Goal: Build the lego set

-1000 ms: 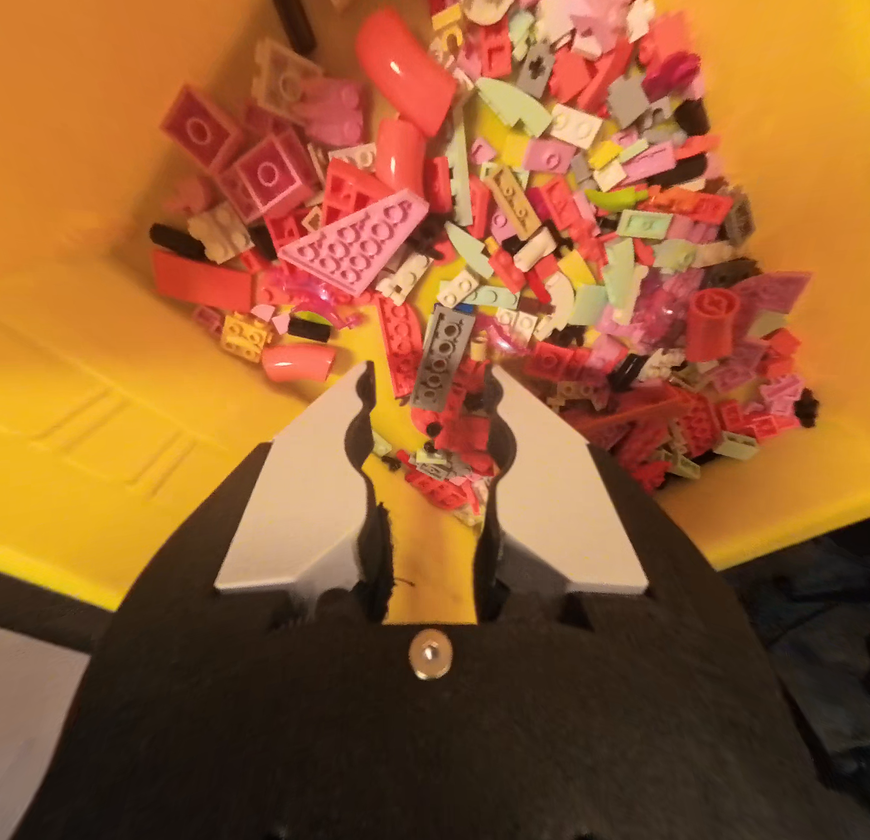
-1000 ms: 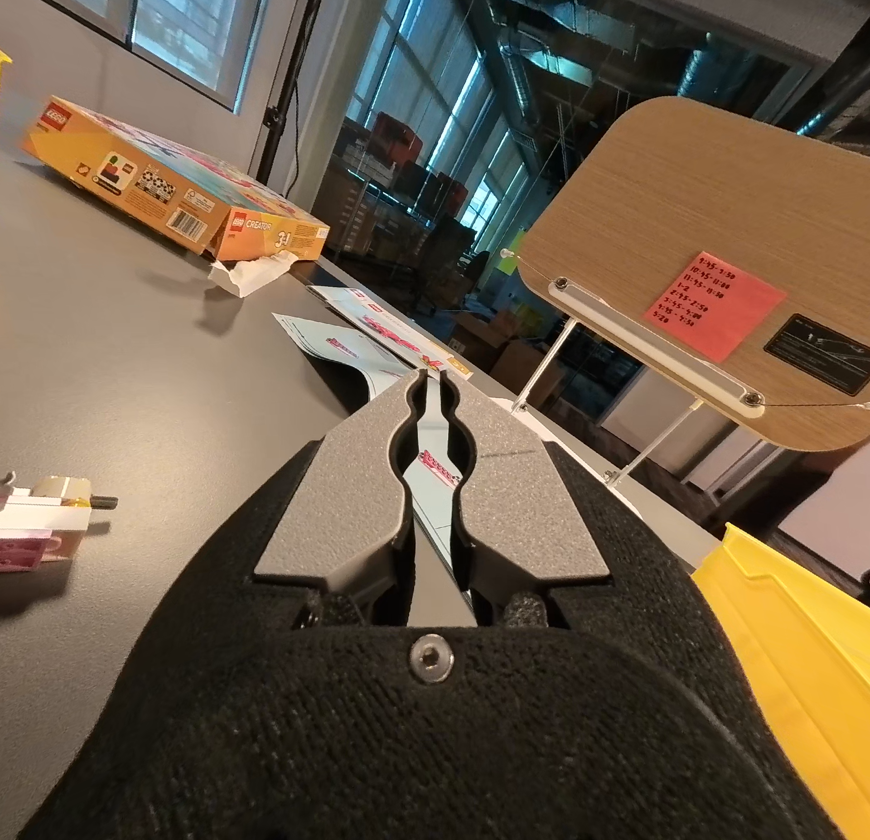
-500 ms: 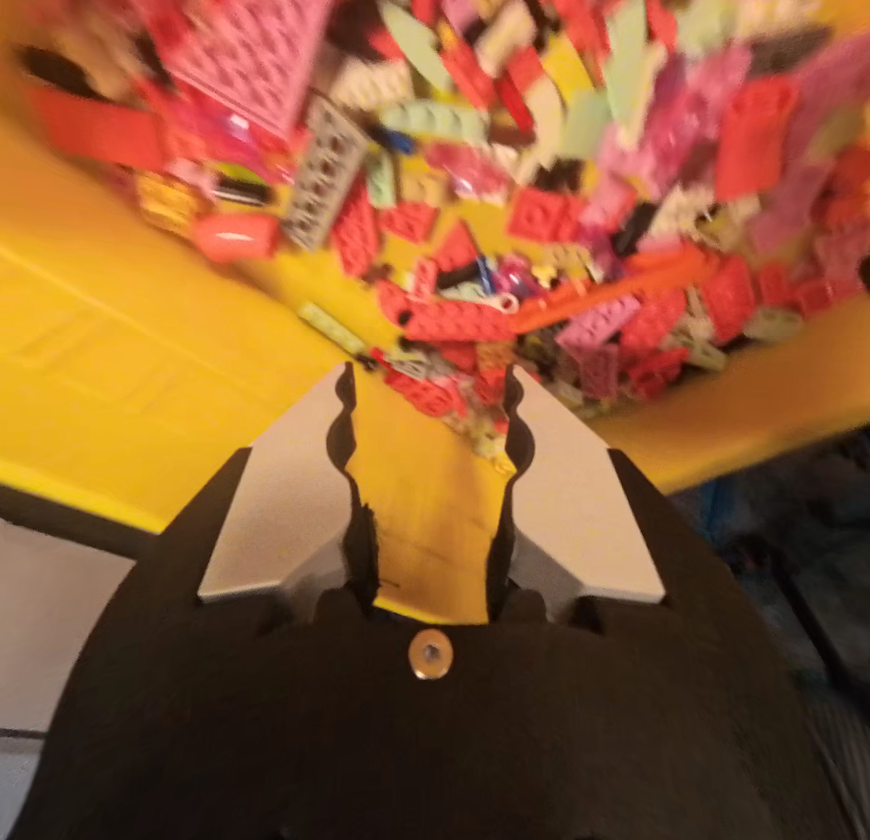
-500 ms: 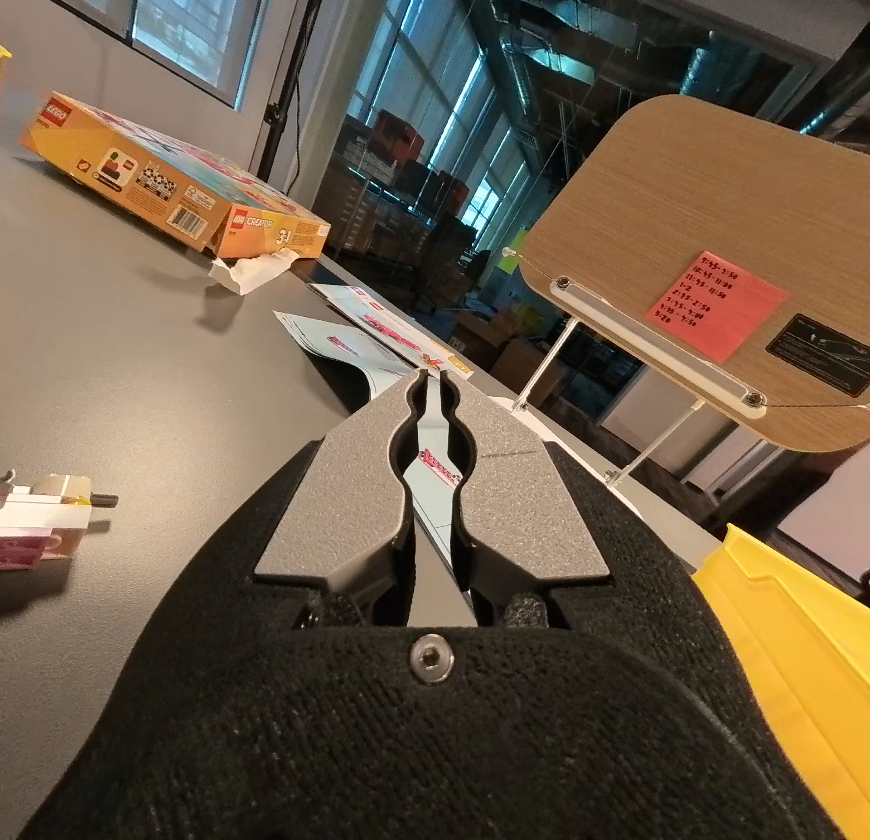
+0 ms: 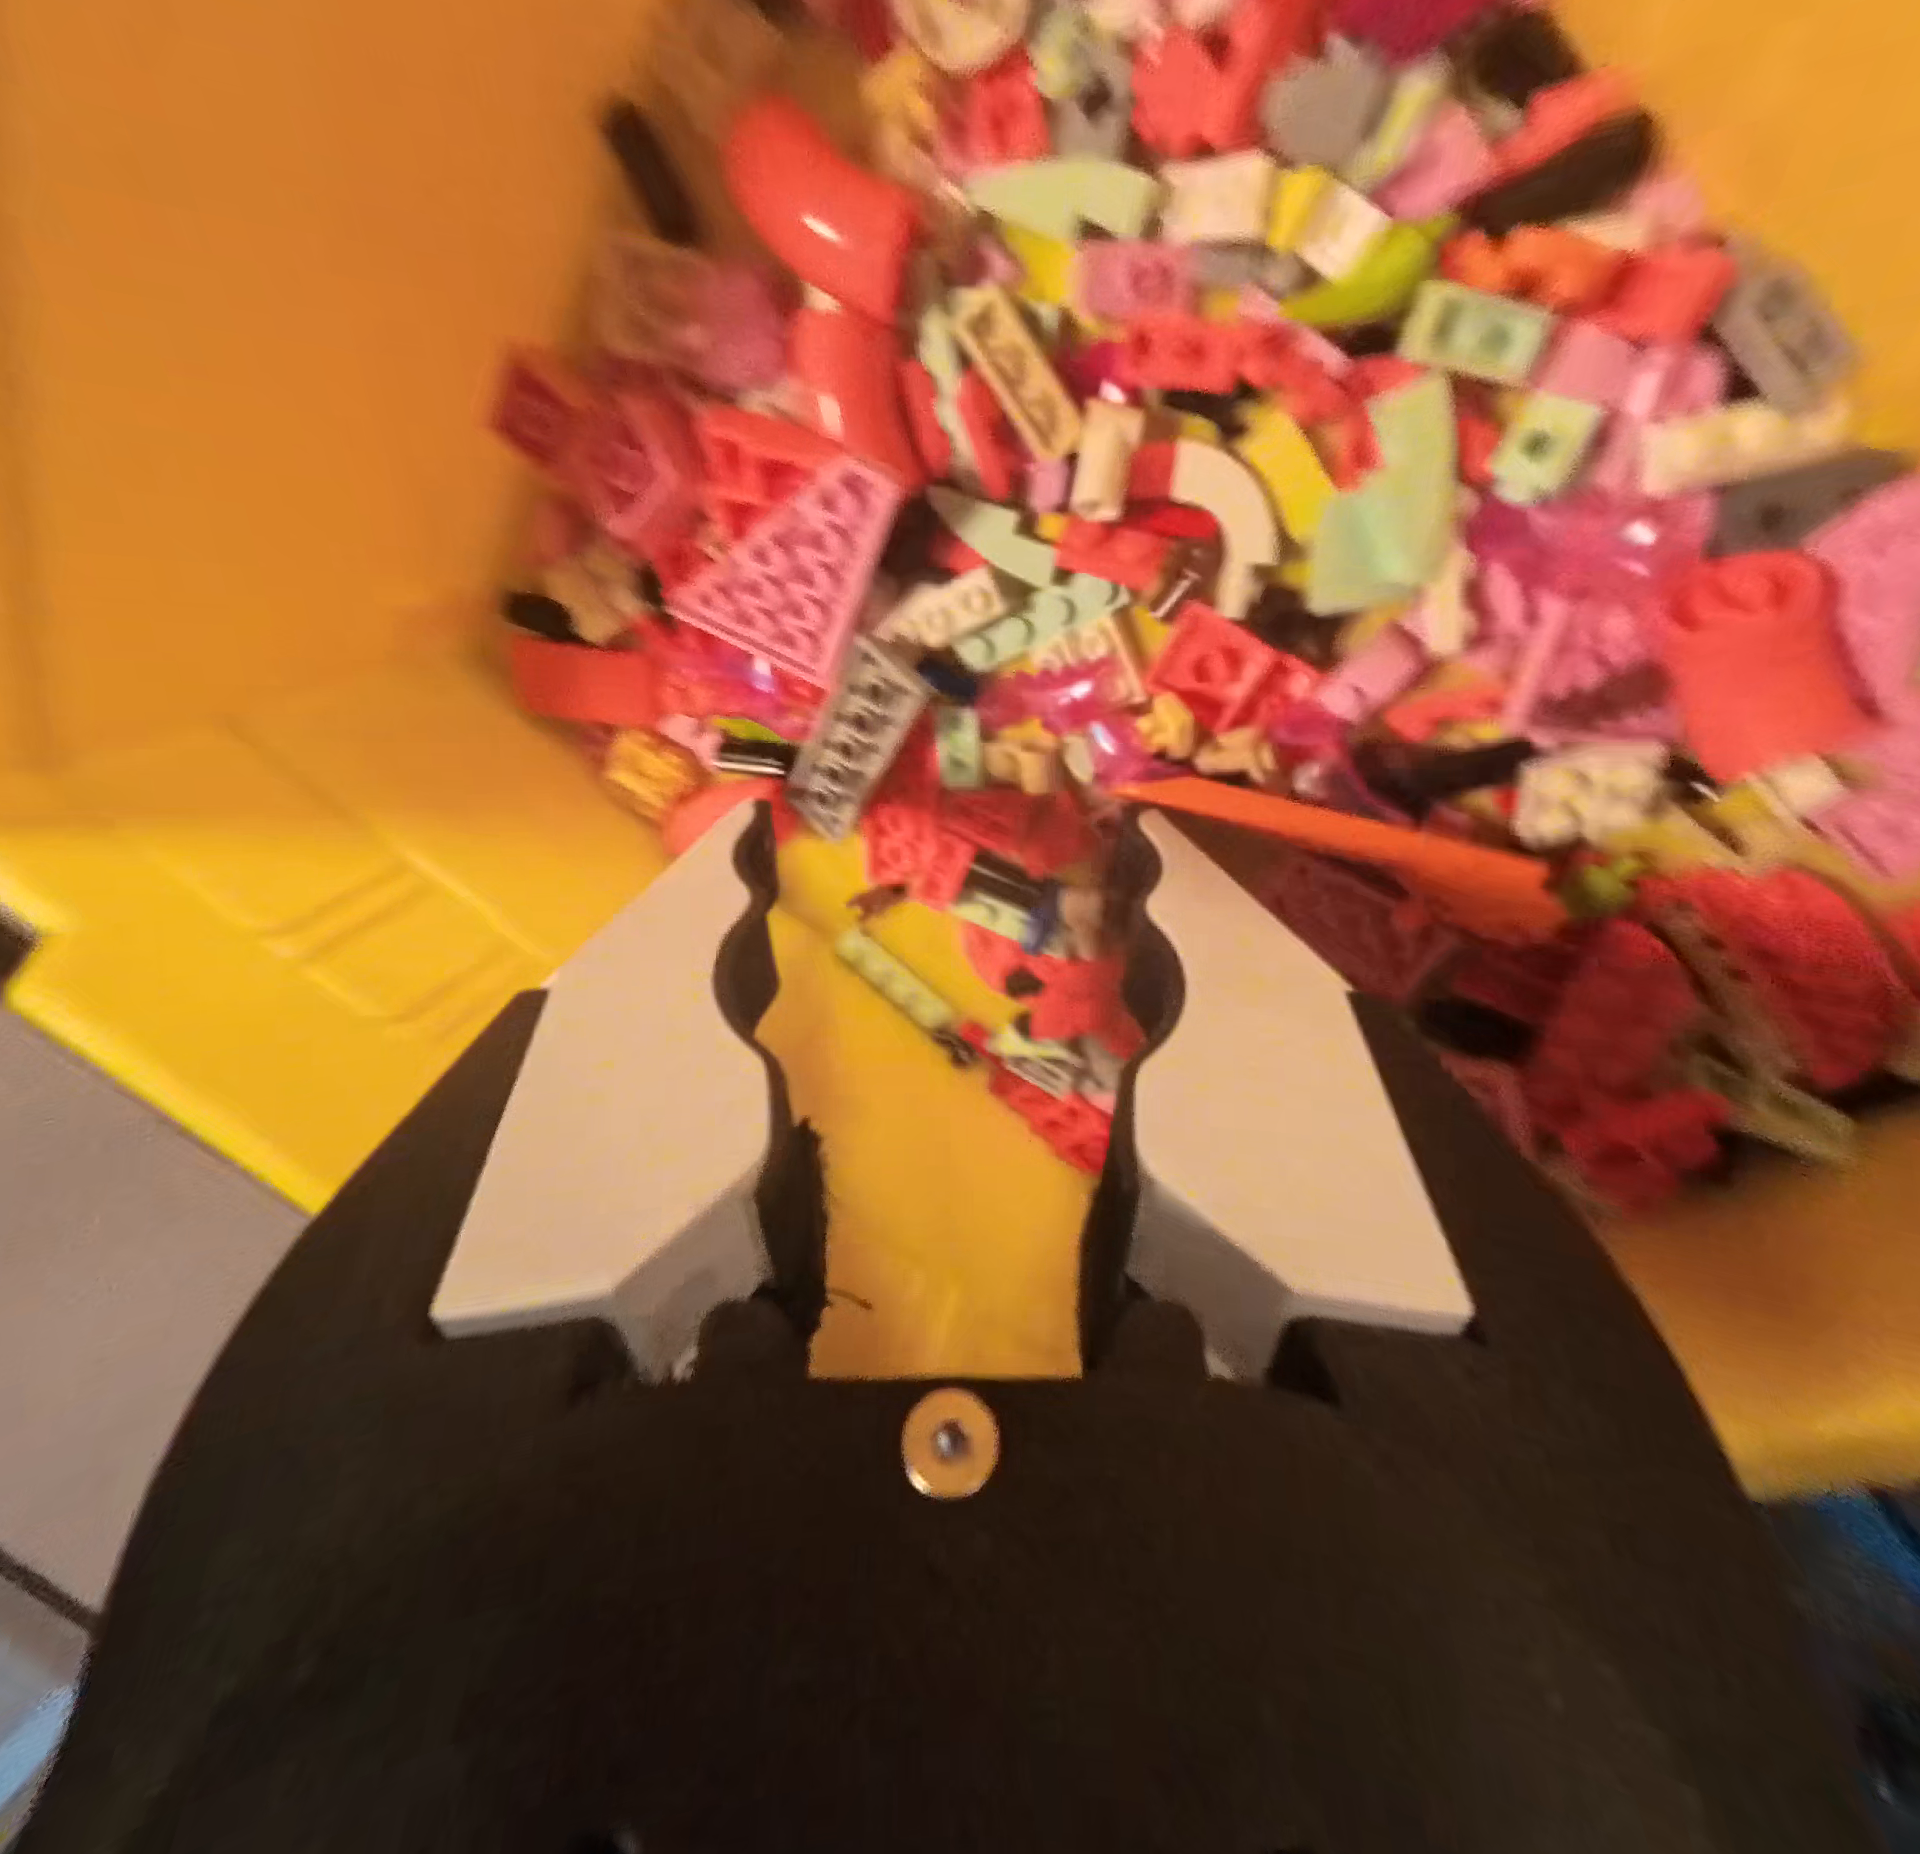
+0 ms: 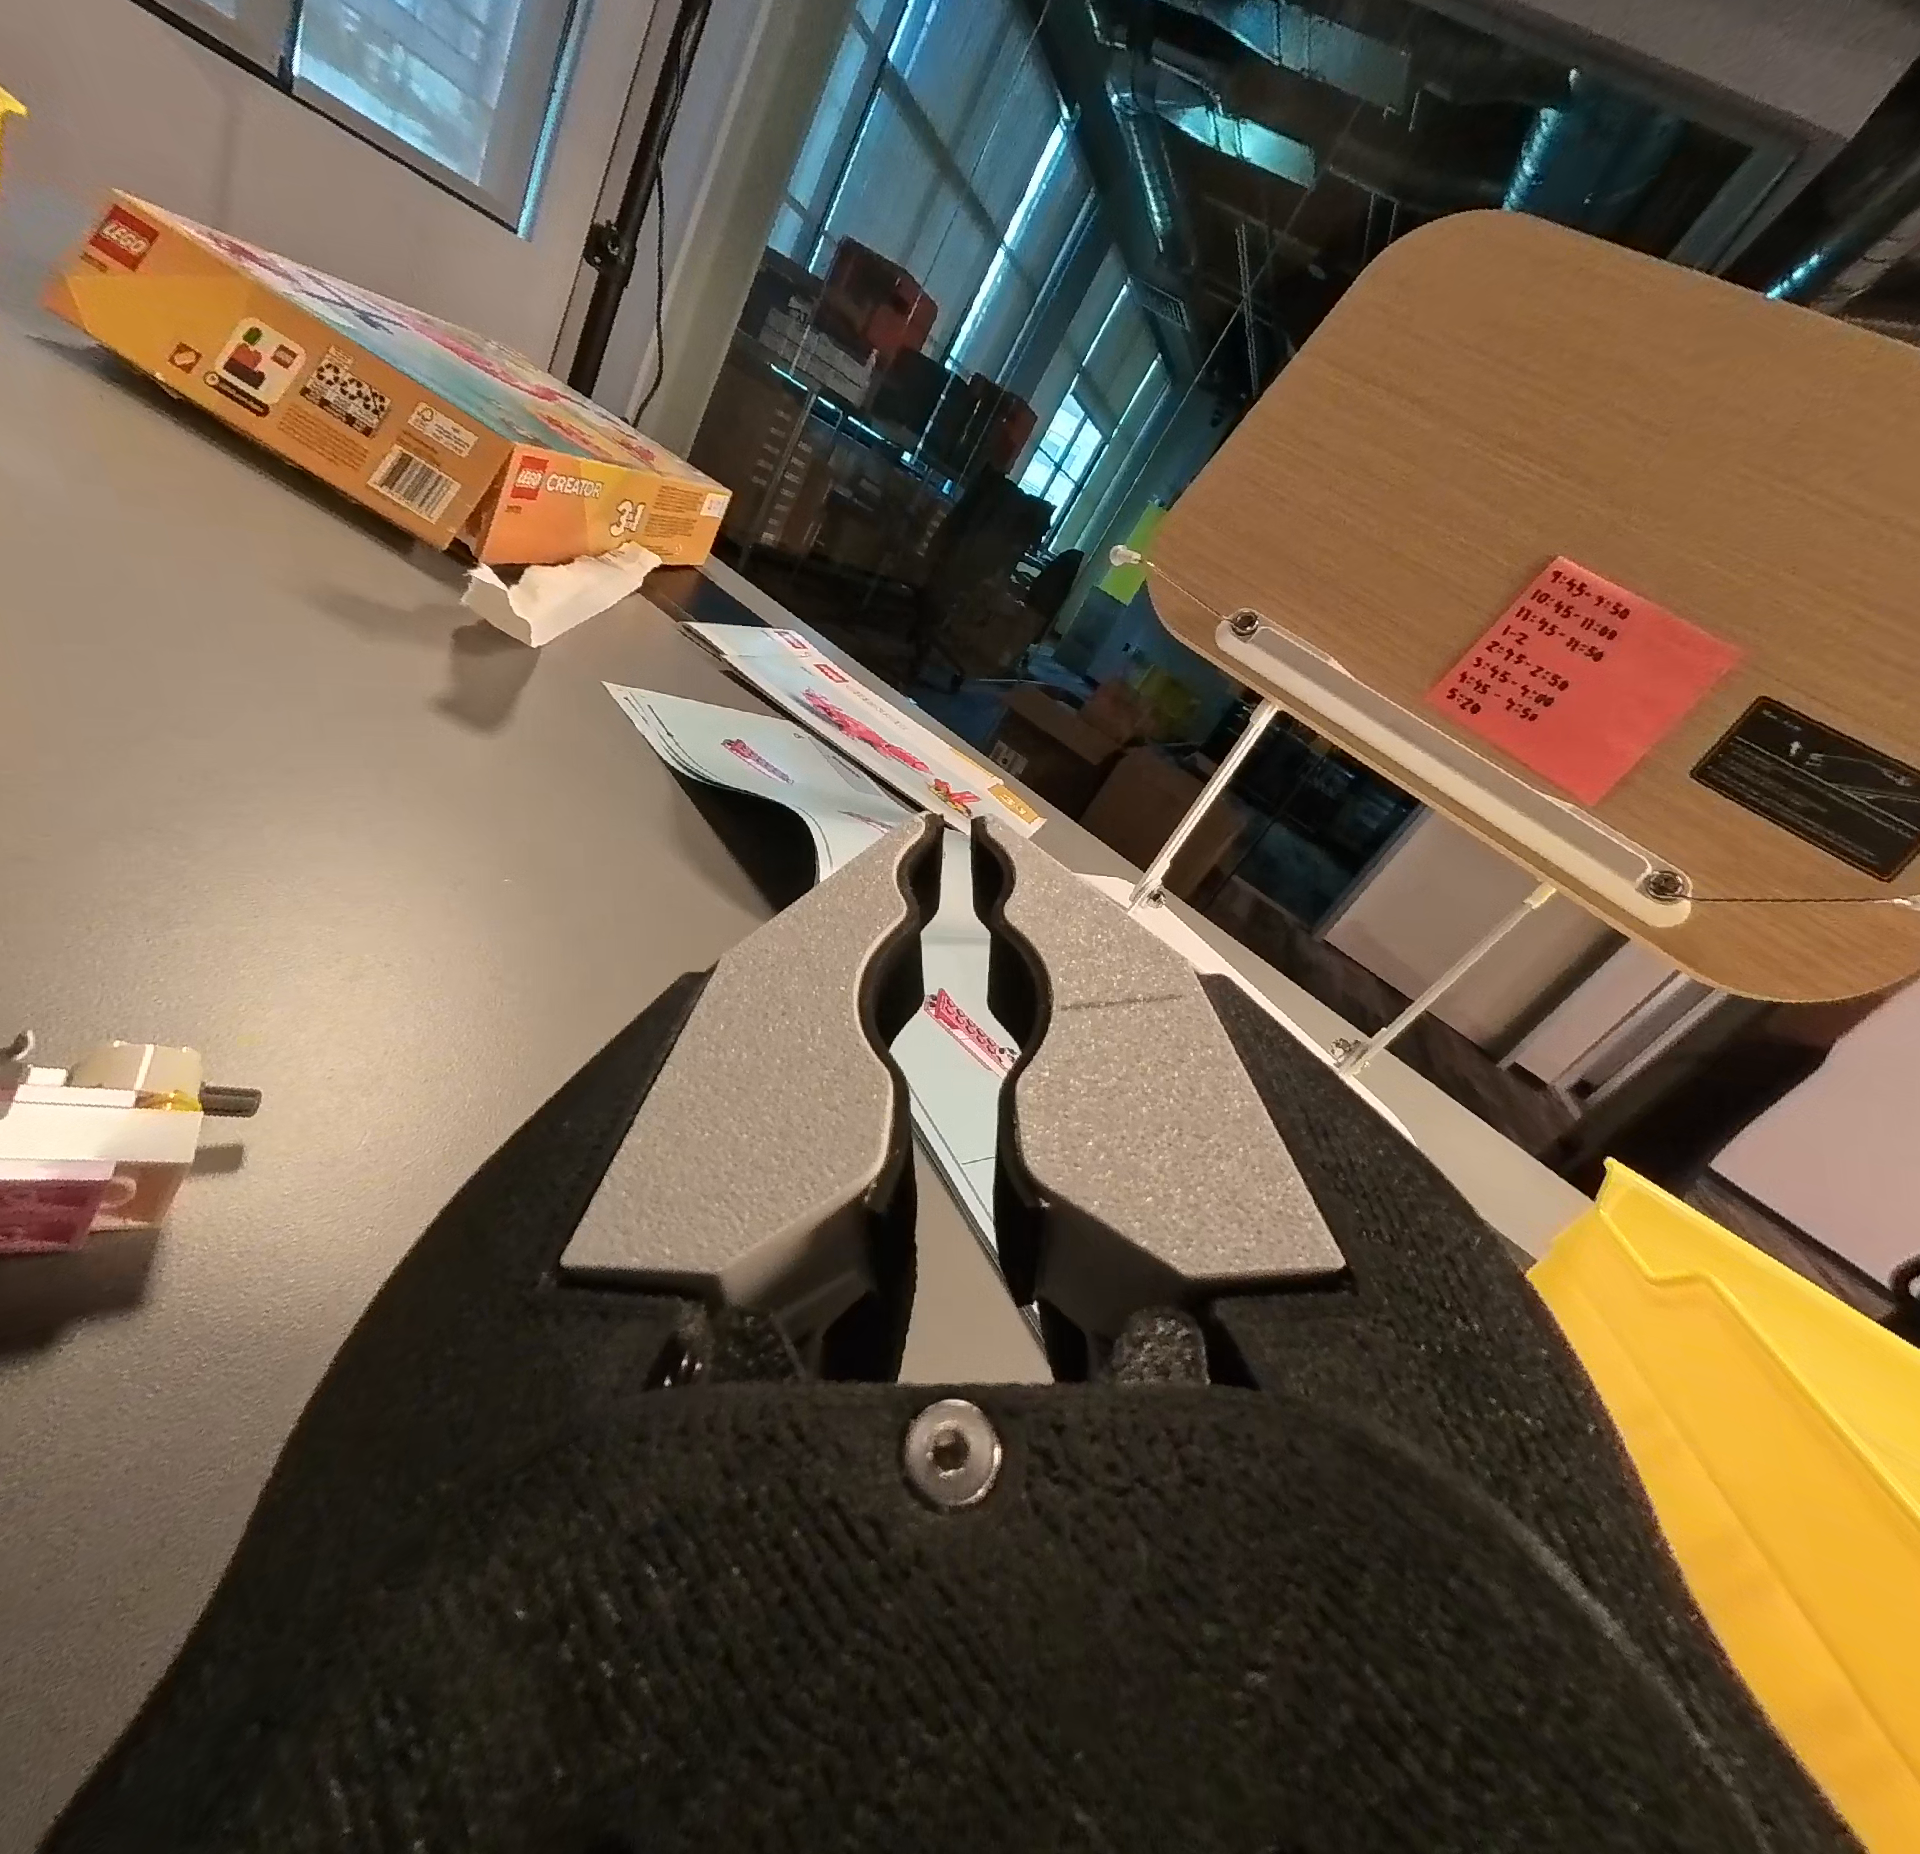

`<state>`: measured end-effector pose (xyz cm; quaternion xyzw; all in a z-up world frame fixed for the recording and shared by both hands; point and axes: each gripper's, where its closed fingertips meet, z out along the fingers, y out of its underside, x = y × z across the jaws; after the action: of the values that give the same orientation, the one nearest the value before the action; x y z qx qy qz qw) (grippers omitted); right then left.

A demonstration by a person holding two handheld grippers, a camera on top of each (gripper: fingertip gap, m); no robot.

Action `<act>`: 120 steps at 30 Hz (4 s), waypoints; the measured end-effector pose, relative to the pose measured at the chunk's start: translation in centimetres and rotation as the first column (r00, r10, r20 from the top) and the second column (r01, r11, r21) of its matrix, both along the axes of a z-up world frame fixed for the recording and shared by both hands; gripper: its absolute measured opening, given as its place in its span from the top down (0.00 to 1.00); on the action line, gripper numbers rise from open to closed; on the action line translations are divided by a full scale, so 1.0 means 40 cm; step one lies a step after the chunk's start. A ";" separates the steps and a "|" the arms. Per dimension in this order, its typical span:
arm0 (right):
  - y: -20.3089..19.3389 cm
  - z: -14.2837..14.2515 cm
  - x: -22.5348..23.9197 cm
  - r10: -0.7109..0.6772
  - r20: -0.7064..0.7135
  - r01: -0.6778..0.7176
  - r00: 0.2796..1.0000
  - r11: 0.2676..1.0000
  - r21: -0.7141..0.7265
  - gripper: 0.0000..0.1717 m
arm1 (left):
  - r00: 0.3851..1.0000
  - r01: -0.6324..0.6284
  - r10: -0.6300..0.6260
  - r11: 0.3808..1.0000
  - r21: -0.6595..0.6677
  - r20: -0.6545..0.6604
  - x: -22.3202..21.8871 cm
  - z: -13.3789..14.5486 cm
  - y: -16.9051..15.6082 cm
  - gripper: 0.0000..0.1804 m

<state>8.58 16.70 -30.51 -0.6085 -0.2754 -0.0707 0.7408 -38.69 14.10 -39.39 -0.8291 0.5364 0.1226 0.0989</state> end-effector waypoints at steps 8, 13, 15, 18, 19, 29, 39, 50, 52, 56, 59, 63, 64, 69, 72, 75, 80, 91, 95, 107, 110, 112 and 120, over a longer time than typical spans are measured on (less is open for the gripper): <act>0.000 0.000 0.000 0.003 -0.003 -0.004 1.000 1.000 -0.001 0.98 | 0.993 -0.029 0.050 0.981 -0.193 0.106 0.001 0.027 -0.075 0.57; -0.001 0.000 -0.001 0.007 -0.005 -0.007 1.000 1.000 -0.001 0.98 | 0.999 -0.045 0.051 0.947 -0.319 0.010 -0.047 0.021 -0.167 0.60; -0.001 0.000 -0.001 0.006 -0.005 -0.006 1.000 1.000 -0.001 0.98 | 0.998 -0.056 0.065 0.923 -0.381 0.010 -0.048 0.018 -0.202 0.68; -0.001 0.000 -0.001 0.006 -0.004 -0.006 1.000 1.000 -0.001 0.98 | 0.996 -0.087 0.079 0.910 -0.405 -0.036 -0.066 -0.001 -0.217 0.73; -0.001 0.000 -0.001 0.005 -0.003 -0.005 1.000 1.000 -0.001 0.98 | 0.995 -0.096 0.077 0.910 -0.402 -0.064 -0.078 -0.009 -0.216 0.76; 0.000 -0.001 0.000 0.000 0.000 0.000 1.000 1.000 -0.002 0.98 | 0.991 -0.001 0.014 0.995 -0.103 0.132 0.002 0.046 -0.075 0.69; 0.000 -0.002 -0.002 0.003 0.007 -0.003 1.000 1.000 -0.002 0.98 | 0.975 0.190 -0.140 0.926 -0.327 0.171 0.052 -0.002 -0.233 0.50; 0.001 -0.003 0.000 -0.002 0.010 0.002 1.000 1.000 -0.004 0.98 | 0.984 0.147 -0.150 0.988 0.039 0.093 0.058 -0.008 -0.060 0.64; 0.001 -0.003 0.001 -0.004 0.009 0.004 1.000 1.000 -0.004 0.98 | 0.995 0.026 -0.033 0.997 0.076 0.094 0.012 -0.003 -0.011 0.63; 0.001 -0.003 0.002 -0.003 0.007 0.003 1.000 1.000 -0.004 0.98 | 0.989 0.011 -0.016 0.999 0.033 0.145 -0.008 0.012 -0.021 0.57; 0.002 -0.003 0.001 -0.002 0.009 0.002 1.000 1.000 -0.004 0.98 | 0.979 0.068 -0.060 0.997 -0.038 0.197 0.011 0.037 -0.076 0.54; 0.002 -0.004 0.000 0.000 0.011 0.001 1.000 1.000 -0.004 0.98 | 0.986 0.064 -0.024 0.967 -0.246 0.164 0.007 0.027 -0.184 0.36; 0.002 -0.004 0.000 -0.001 0.011 0.001 1.000 1.000 -0.004 0.98 | 0.989 0.069 -0.030 0.957 -0.283 0.142 0.003 0.019 -0.205 0.35; 0.001 -0.003 0.000 -0.001 0.011 0.001 1.000 1.000 -0.002 0.98 | 0.984 0.151 -0.115 0.941 -0.303 0.134 0.032 -0.019 -0.234 0.46; 0.001 -0.002 0.001 -0.003 0.011 0.003 1.000 1.000 0.000 0.98 | 0.987 0.161 -0.152 0.971 -0.178 0.061 0.026 -0.030 -0.176 0.55; 0.001 -0.001 0.002 -0.003 0.006 0.003 1.000 1.000 0.002 0.98 | 0.994 0.102 -0.104 0.994 0.048 0.035 0.024 0.000 -0.068 0.65; -0.001 0.004 0.006 -0.006 -0.006 0.007 1.000 1.000 0.008 0.98 | 0.985 -0.092 0.055 0.969 0.229 0.164 0.031 0.061 0.000 0.59; -0.009 0.022 0.015 0.012 -0.062 -0.010 0.998 0.999 0.035 0.98 | 0.431 -0.407 -0.190 0.831 0.378 0.882 0.384 0.416 -0.113 0.59; -0.019 0.032 0.019 0.033 -0.094 -0.029 0.995 0.999 0.045 0.98 | 0.522 -0.404 -0.145 0.826 0.393 0.841 0.417 0.373 -0.121 0.54; -0.044 0.040 -0.019 0.177 -0.131 -0.172 0.975 0.984 0.051 0.98 | 0.536 -0.101 0.017 0.994 0.044 0.844 0.862 0.114 -0.246 0.65; -0.057 0.043 -0.038 0.234 -0.131 -0.229 0.963 0.972 0.054 0.98 | 0.631 -0.108 0.049 0.994 0.026 0.775 0.909 0.005 -0.215 0.68; -0.066 0.043 -0.051 0.267 -0.126 -0.263 0.955 0.964 0.050 0.98 | 0.637 -0.103 0.065 0.995 0.001 0.768 0.940 -0.032 -0.211 0.69; -0.113 -0.021 -0.140 0.548 -0.401 -0.667 0.734 0.692 -0.275 0.90 | 0.685 -0.012 -0.186 0.964 0.266 0.704 0.930 -0.019 -0.165 0.89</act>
<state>2.98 12.19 -31.35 -0.6228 -0.3606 0.3283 0.6119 -1.48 7.51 -40.16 -0.7642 0.4729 -0.1524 0.4114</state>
